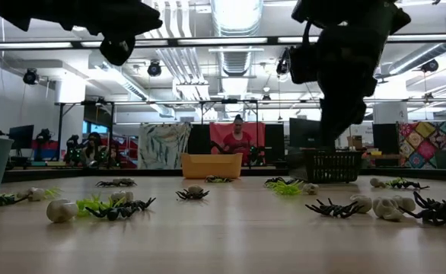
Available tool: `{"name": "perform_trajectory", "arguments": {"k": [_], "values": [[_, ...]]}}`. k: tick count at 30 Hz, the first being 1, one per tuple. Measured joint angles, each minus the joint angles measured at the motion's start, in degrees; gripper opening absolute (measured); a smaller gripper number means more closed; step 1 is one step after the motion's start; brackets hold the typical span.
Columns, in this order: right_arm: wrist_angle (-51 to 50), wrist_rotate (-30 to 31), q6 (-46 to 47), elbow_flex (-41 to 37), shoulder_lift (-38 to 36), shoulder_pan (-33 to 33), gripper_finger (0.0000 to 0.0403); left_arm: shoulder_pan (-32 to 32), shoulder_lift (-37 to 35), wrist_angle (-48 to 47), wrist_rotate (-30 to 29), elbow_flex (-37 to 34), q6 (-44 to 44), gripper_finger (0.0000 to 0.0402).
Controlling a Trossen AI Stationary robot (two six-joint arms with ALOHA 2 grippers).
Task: Sort Halloween decoration
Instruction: Put the black spider toy into the yellow bin
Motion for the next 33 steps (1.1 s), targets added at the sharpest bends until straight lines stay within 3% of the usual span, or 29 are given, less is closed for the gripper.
{"name": "perform_trajectory", "arguments": {"k": [11,20,25,33], "values": [[-10.6,0.0,1.1,3.1,0.3,0.0,0.0123,0.1,1.3,0.4,-1.0,-0.1,2.2,0.0047],[-12.4,0.1,1.6,3.3,0.3,0.0,0.0123,0.2,1.4,1.1,-4.0,-0.1,3.1,0.0047],[-14.3,0.0,4.7,3.3,0.3,0.0,0.0123,0.2,1.4,1.4,-4.9,-0.1,3.7,0.0047],[-25.9,-0.3,11.4,3.3,0.3,0.0,0.0123,0.2,1.4,1.4,-7.7,-0.1,5.2,0.0047]]}}
